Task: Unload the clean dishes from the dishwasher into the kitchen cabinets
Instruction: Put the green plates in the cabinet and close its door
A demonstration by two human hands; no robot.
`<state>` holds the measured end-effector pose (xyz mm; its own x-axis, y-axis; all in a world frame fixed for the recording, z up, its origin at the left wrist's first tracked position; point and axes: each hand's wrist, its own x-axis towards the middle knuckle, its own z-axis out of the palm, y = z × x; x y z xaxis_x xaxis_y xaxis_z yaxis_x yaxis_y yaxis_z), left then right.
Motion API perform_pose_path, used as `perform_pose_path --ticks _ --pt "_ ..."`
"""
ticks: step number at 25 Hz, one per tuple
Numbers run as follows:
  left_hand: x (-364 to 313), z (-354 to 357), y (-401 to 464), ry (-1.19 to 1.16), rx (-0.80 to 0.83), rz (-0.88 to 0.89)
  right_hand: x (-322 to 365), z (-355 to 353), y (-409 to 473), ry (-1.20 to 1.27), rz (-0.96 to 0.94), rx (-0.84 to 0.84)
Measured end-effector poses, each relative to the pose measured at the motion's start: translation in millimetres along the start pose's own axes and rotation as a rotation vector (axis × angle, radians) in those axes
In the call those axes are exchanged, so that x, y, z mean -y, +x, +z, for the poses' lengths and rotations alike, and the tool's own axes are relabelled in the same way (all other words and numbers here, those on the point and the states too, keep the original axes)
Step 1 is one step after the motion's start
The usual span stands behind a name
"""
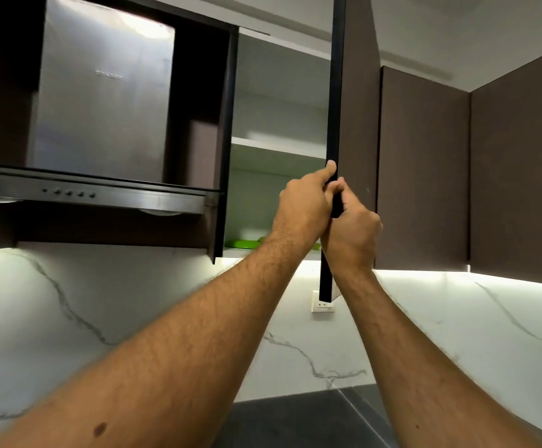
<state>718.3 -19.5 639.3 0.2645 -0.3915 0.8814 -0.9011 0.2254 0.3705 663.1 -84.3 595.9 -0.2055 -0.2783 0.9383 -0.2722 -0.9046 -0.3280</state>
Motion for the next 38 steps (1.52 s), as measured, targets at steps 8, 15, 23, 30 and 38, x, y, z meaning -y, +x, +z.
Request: perform_pose_path --ticks 8,15,23,30,38 --pt "39 -12 6 0.309 0.022 -0.086 -45 57 -14 0.153 -0.191 0.236" --pt "104 32 3 0.851 -0.031 0.013 -109 116 -1 -0.029 -0.358 0.529" --pt "186 87 1 1.102 0.256 0.139 -166 157 5 -0.011 -0.358 0.671" --pt "220 89 21 1.085 0.120 0.031 -187 186 -2 -0.076 -0.430 0.677" --pt "261 89 42 1.112 0.115 0.010 -180 225 14 -0.163 -0.395 0.632"
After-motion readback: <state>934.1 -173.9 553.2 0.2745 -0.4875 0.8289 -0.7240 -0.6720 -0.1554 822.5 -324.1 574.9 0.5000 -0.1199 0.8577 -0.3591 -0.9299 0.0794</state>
